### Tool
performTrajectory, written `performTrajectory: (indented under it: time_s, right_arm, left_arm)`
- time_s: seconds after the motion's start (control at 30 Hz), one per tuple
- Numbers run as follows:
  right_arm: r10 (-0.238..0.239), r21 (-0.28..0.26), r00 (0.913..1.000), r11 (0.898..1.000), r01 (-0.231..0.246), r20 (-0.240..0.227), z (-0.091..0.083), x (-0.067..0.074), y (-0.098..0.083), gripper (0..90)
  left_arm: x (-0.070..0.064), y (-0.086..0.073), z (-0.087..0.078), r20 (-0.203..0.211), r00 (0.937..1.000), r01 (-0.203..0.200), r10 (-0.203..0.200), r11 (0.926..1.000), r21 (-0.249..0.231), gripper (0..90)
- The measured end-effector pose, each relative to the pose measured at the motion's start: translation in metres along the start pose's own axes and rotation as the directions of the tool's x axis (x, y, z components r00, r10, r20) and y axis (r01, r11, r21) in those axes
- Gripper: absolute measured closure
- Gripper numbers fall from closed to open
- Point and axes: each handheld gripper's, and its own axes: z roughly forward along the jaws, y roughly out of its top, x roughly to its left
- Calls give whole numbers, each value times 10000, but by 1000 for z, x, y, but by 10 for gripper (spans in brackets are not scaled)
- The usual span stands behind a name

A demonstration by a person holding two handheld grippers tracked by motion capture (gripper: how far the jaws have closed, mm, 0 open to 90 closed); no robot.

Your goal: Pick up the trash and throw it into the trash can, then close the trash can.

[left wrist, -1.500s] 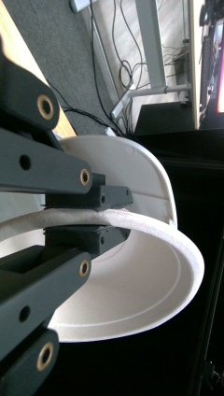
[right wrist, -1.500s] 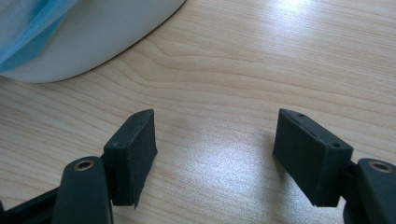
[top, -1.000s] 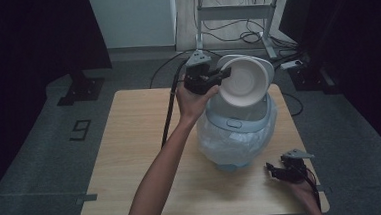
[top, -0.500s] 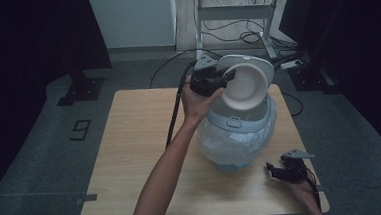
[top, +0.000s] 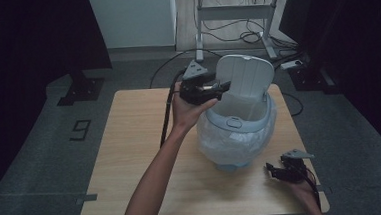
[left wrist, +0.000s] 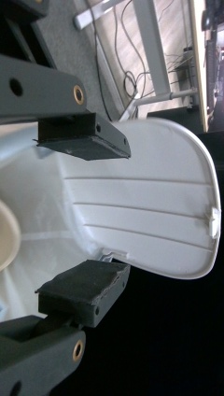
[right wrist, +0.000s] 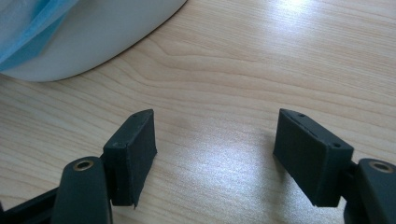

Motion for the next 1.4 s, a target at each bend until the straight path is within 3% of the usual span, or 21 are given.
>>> performTrajectory:
  time_s: [0.23, 0.37, 0.73, 0.93, 1.1, 1.33, 1.4]
  right_arm:
    - [-19, -3, 10000, 10000, 19, -1, 0, 0, 0, 291]
    - [-27, -4, 10000, 10000, 26, -8, 0, 0, 0, 290]
    - [-19, -26, 10000, 10000, 19, -37, 0, 0, 0, 288]
    - [-14, -24, 10000, 10000, 14, -41, 0, 0, 0, 286]
    - [130, -64, 9997, 9999, -132, -199, -1, 0, -1, 279]
    - [153, -84, 9998, 9998, -155, -142, -2, -2, -1, 276]
    - [351, -204, 9993, 9992, -354, -139, -4, -5, 0, 275]
  left_arm:
    - [8, -22, -44, -721, 9974, 40, -51, 9999, -166, 380]
    - [11, -39, -67, -1197, 9927, -185, 169, 9998, -118, 376]
    - [20, -103, -114, -1864, 9825, 98, -32, 9994, 345, 369]
    - [20, -143, -125, -1993, 9799, 315, -124, 9952, 930, 362]
    - [21, -169, -127, -2090, 9779, 391, -56, 9869, 1564, 362]
    - [26, -189, -125, -2087, 9774, 727, -348, 9816, 1767, 364]
    - [28, -192, -124, -1994, 9788, 844, -476, 9799, 1806, 360]
